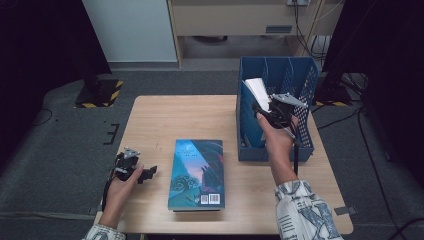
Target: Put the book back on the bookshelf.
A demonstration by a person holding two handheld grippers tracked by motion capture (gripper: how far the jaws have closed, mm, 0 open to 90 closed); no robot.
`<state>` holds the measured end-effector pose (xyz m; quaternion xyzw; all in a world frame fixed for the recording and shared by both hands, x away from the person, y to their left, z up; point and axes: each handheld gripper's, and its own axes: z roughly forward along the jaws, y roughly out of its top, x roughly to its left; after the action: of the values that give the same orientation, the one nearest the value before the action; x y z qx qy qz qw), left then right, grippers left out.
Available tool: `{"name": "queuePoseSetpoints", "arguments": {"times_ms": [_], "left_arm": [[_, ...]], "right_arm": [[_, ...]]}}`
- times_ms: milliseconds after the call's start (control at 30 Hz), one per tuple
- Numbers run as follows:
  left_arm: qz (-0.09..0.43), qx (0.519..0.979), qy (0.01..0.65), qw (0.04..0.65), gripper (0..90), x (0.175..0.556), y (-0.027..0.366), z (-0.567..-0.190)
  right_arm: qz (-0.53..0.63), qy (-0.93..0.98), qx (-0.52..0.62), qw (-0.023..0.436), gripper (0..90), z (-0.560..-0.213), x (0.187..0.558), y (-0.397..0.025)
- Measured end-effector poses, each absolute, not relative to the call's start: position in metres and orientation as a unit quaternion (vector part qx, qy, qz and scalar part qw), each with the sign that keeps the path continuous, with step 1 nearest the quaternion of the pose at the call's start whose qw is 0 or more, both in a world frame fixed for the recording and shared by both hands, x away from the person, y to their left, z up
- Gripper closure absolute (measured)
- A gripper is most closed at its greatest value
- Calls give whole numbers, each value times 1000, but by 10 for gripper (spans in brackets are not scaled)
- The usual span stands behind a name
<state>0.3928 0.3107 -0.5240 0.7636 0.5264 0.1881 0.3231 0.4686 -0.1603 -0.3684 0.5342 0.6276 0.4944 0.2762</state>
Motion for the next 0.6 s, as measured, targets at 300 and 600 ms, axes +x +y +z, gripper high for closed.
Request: {"name": "queuePoseSetpoints", "arguments": {"times_ms": [300, 600], "left_arm": [[188, 765, 526, 322, 67, 393, 310, -524], [186, 767, 525, 318, 67, 393, 310, -525]], "right_arm": [[484, 630, 541, 275, 557, -366, 471, -160], [474, 629, 551, 276, 598, -363, 473, -159]]}}
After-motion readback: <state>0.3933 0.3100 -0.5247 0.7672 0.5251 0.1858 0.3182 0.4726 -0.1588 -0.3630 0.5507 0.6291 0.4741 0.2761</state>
